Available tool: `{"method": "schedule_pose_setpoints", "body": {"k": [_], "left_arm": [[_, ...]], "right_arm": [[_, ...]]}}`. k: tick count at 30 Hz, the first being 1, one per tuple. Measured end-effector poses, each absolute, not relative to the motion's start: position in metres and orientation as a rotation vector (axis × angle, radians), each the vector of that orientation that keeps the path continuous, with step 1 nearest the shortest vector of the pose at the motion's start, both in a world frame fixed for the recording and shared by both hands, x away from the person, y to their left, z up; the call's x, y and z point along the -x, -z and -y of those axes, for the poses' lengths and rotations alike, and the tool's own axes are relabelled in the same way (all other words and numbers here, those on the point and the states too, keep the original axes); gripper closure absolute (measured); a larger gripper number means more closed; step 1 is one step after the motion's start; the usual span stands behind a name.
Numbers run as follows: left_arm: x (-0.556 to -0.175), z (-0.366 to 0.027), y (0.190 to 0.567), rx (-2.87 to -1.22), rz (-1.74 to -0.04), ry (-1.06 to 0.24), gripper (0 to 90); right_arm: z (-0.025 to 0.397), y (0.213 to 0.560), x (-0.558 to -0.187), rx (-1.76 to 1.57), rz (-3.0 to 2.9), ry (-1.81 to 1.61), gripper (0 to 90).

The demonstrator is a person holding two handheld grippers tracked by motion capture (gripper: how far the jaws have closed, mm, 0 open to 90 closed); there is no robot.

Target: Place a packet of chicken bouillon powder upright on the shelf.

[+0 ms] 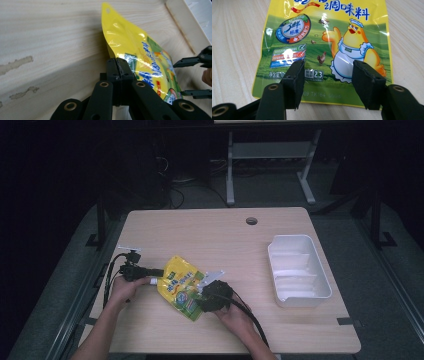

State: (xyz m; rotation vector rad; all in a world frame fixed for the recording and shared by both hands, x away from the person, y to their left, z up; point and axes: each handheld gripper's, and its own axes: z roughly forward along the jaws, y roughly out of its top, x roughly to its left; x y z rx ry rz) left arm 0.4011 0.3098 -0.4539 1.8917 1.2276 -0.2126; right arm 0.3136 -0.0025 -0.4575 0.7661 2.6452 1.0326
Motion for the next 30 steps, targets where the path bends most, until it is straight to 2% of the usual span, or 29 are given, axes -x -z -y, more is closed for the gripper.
{"method": "schedule_pose_setpoints", "body": {"k": [4,9,16,24,30], "left_arm": [[-0.399,-0.309,0.441,-1.914,-1.179,0.193,90.0],[-0.393,-0.307,0.421,-1.903,-1.096,0.191,90.0],[-0.384,-0.298,0.396,-1.908,-0.985,0.176,90.0],[-0.375,-0.273,0.366,-1.954,-0.851,0.156,90.0],[-0.366,-0.247,0.344,-1.998,-0.733,0.160,90.0]], "right_arm": [[0.005,0.456,-0.315,-0.766,-2.664,-1.044,42.6],[0.009,0.448,-0.318,-0.742,-2.685,-1.021,34.5],[0.023,0.424,-0.317,-0.737,-2.638,-1.164,29.9],[0.047,0.408,-0.323,-0.780,-2.601,-1.299,23.3],[0.056,0.403,-0.327,-0.793,-2.591,-1.369,22.3]]}}
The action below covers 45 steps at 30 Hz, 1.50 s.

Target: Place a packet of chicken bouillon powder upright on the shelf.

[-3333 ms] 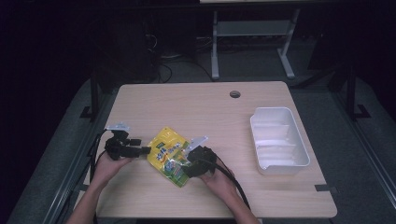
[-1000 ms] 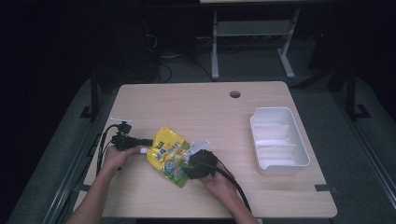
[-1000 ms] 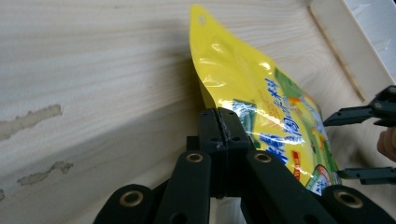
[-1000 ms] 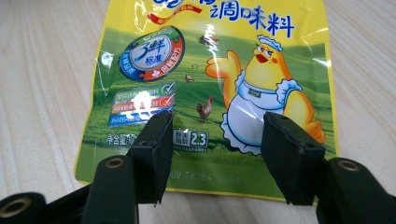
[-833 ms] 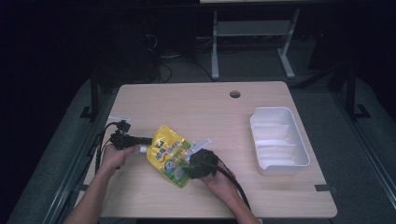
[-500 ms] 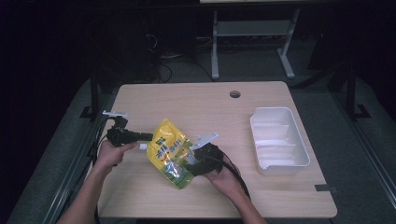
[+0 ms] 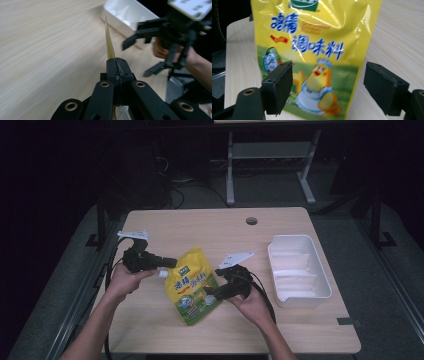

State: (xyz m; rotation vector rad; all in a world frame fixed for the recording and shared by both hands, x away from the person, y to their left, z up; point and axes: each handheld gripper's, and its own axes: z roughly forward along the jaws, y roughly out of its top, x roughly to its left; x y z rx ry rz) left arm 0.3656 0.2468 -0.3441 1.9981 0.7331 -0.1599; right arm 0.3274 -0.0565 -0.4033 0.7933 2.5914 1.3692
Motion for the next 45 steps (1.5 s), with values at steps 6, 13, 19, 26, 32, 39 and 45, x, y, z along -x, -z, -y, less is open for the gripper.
{"method": "schedule_pose_setpoints", "body": {"k": [6,13,19,26,32,39,45], "left_arm": [[-0.355,-0.224,0.328,-2.048,-0.618,0.167,90.0],[-0.347,-0.209,0.320,-2.083,-0.537,0.170,90.0],[-0.348,-0.210,0.320,-2.091,-0.539,0.157,90.0],[-0.350,-0.218,0.322,-2.097,-0.566,0.122,90.0],[-0.350,-0.222,0.320,-2.087,-0.577,0.091,83.8],[-0.349,-0.230,0.315,-2.068,-0.590,0.048,73.6],[-0.348,-0.241,0.312,-2.048,-0.615,0.004,65.0]], "right_arm": [[0.064,0.405,-0.331,-0.822,-2.599,-1.427,22.9],[0.065,0.412,-0.335,-0.810,-2.661,-1.551,27.0],[0.062,0.418,-0.334,-0.747,-2.720,-1.654,50.4],[0.060,0.422,-0.333,-0.707,-2.773,-1.696,74.5],[0.057,0.420,-0.330,-0.655,-2.793,-1.716,83.7],[0.060,0.416,-0.328,-0.646,-2.770,-1.708,85.7],[0.063,0.416,-0.329,-0.667,-2.761,-1.704,85.8]]}}
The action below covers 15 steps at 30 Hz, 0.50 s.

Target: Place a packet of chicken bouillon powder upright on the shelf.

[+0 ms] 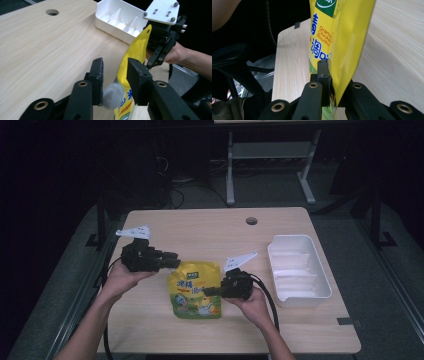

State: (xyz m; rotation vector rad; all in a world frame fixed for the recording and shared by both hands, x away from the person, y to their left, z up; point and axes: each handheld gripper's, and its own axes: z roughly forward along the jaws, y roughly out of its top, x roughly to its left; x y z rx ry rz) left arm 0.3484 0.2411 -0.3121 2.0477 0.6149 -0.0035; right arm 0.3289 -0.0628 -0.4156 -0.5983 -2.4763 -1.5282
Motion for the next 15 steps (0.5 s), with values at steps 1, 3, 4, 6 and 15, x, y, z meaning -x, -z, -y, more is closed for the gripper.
{"method": "schedule_pose_setpoints", "body": {"k": [1,3,4,6,15], "left_arm": [[-0.348,-0.244,0.312,-2.041,-0.622,-0.003,64.1],[-0.348,-0.247,0.311,-2.037,-0.625,-0.010,63.3],[-0.348,-0.251,0.310,-2.031,-0.633,-0.020,61.7],[-0.347,-0.257,0.310,-2.023,-0.640,-0.030,60.4],[-0.339,-0.276,0.318,-2.038,-0.663,-0.067,53.6]], "right_arm": [[0.063,0.416,-0.329,0.599,2.476,1.529,85.8],[0.063,0.415,-0.329,0.602,2.478,1.529,85.8],[0.064,0.415,-0.329,0.611,2.483,1.530,85.9],[0.066,0.414,-0.330,0.627,2.484,1.530,85.9],[0.076,0.410,-0.330,0.718,2.504,1.544,86.2]]}}
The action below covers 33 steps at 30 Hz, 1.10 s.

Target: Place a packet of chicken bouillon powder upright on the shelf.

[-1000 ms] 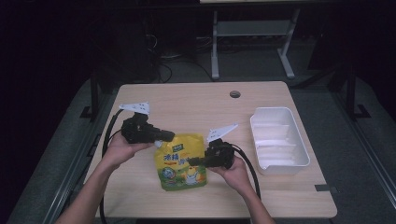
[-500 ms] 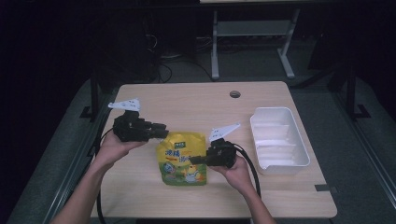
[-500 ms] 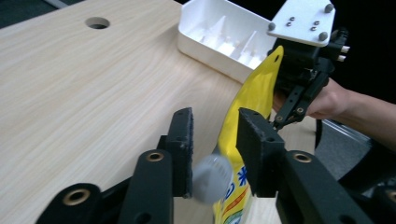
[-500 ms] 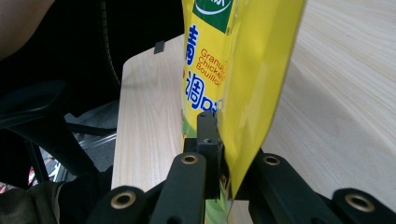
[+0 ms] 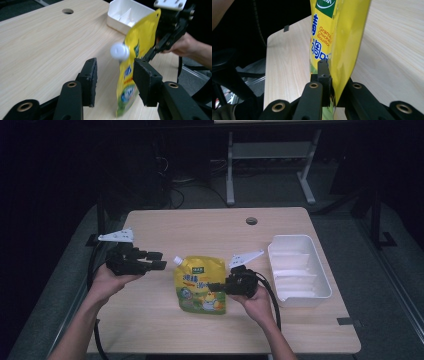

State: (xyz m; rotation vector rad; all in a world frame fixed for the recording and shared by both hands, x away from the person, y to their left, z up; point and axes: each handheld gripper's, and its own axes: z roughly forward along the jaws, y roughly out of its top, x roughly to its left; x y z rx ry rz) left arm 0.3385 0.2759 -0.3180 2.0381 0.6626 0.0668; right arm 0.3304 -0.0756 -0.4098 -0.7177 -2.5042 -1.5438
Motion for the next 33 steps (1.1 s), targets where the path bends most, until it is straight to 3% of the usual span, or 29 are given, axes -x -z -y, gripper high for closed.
{"method": "schedule_pose_setpoints", "body": {"k": [33], "left_arm": [[-0.292,-0.306,0.389,-2.082,-0.710,-0.197,40.2]], "right_arm": [[0.095,0.370,-0.343,0.808,2.644,1.517,87.8]]}}
